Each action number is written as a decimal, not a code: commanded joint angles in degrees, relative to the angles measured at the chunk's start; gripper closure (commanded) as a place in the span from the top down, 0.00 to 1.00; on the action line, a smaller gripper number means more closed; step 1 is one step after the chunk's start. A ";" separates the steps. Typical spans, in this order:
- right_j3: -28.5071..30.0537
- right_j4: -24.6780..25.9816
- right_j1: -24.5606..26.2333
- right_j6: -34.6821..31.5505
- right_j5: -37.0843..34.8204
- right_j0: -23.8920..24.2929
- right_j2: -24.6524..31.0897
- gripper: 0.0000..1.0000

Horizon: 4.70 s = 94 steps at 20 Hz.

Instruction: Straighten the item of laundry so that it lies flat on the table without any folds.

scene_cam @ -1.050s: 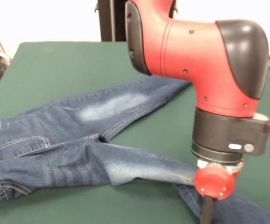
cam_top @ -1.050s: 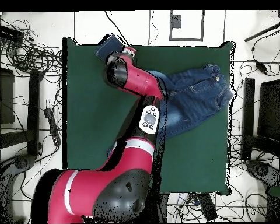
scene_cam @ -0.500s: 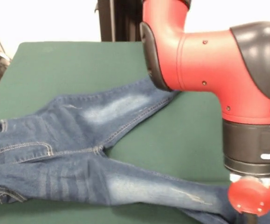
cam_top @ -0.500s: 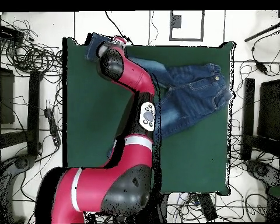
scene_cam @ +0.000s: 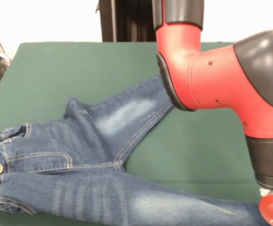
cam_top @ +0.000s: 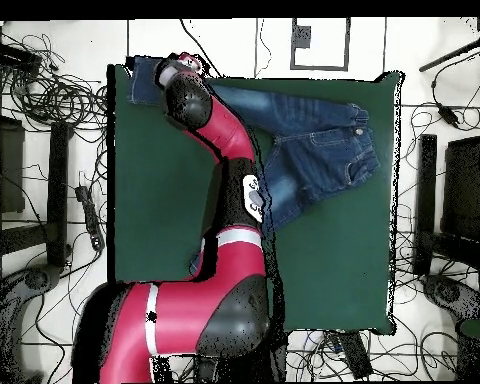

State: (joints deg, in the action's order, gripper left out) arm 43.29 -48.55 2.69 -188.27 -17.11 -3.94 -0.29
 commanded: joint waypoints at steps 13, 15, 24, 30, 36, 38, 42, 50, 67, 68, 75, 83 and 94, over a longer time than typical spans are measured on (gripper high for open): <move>-5.68 3.22 1.93 -13.90 -23.54 -1.82 -6.08 0.00; -4.39 3.92 1.11 -9.79 -24.51 -1.06 -4.94 0.00; -5.99 4.55 1.85 -9.58 -26.92 -0.37 -4.54 1.00; -2.73 4.96 -3.58 -10.62 -31.75 1.98 -6.67 1.00; -1.98 8.72 -10.90 -9.43 -46.46 5.38 -11.63 1.00; -1.86 10.02 -12.56 -8.52 -49.38 6.31 -12.42 1.00; 0.07 11.73 -15.83 -6.05 -52.45 8.07 -12.68 1.00; -0.02 17.19 -17.65 -0.58 -56.96 11.79 -15.01 1.00; 7.70 35.28 -23.71 7.98 -63.67 14.10 -21.06 1.00; 9.25 36.00 -24.72 7.91 -63.45 13.91 -21.21 1.00; 17.99 40.88 -29.45 8.46 -57.32 13.89 -20.93 1.00; 23.75 45.07 -32.10 22.27 -43.71 19.03 -13.30 1.00; 25.79 50.03 -33.16 33.08 -35.68 23.42 -5.87 1.00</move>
State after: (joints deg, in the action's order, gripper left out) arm 56.87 -1.63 -31.23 -175.72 -57.00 19.78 -17.07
